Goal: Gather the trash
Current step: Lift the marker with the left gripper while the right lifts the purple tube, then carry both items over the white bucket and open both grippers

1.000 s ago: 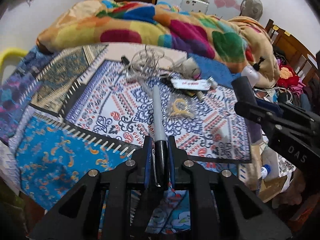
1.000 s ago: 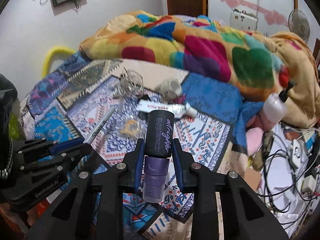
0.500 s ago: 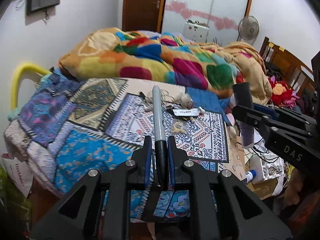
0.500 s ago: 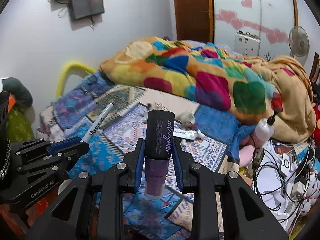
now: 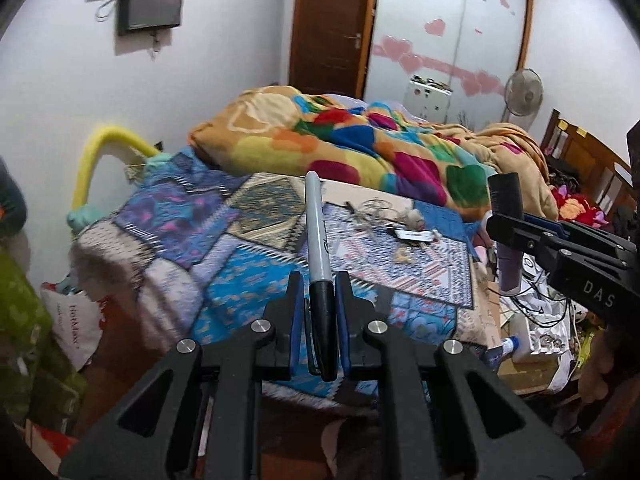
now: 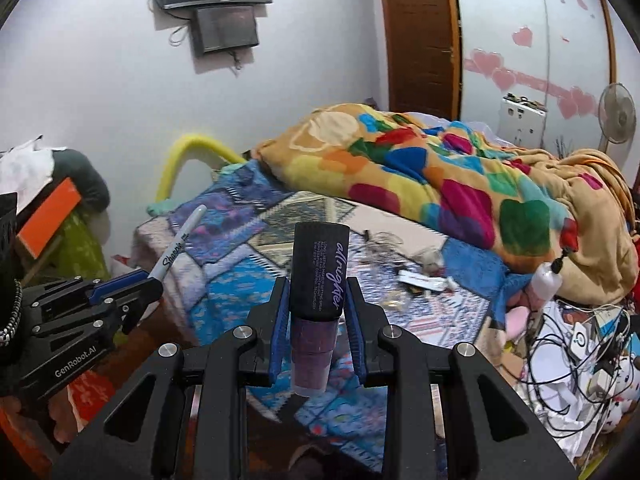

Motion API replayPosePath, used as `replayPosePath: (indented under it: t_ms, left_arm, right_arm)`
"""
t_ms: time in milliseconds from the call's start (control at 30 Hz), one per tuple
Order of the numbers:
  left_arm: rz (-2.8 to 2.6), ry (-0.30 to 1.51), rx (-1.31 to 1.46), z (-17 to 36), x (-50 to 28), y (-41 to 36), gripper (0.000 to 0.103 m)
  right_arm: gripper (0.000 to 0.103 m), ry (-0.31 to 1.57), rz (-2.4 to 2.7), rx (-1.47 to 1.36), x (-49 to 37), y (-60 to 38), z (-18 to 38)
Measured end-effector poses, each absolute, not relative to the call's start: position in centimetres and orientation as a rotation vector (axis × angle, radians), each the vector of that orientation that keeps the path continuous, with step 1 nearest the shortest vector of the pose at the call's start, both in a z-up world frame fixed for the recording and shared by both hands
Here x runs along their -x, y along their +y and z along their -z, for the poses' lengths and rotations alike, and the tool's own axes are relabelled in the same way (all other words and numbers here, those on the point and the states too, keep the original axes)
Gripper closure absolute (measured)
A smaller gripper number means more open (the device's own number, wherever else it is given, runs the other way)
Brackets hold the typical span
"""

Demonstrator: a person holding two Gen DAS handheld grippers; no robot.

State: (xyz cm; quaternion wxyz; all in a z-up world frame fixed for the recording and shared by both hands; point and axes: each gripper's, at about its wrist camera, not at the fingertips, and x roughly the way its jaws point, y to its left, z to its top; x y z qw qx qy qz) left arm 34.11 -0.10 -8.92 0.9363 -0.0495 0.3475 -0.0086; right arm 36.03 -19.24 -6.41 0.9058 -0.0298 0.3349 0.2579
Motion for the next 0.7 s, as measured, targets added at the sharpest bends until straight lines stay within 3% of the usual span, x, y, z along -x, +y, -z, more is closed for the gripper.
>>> replayPosePath:
  t_ms: [400, 700]
  left_arm:
    - [-0.125, 0.723, 0.154, 10.1, -26.6, 8.7, 0.089]
    - [-0.232, 0.791, 0.223, 14.0, -23.0, 14.8, 0.089]
  right_arm:
    - [0.079, 0.706, -0.681, 0.11, -31.9, -11.0, 6.9]
    - [0.079, 0.804, -0.818, 0.161, -30.3, -3.9, 10.3]
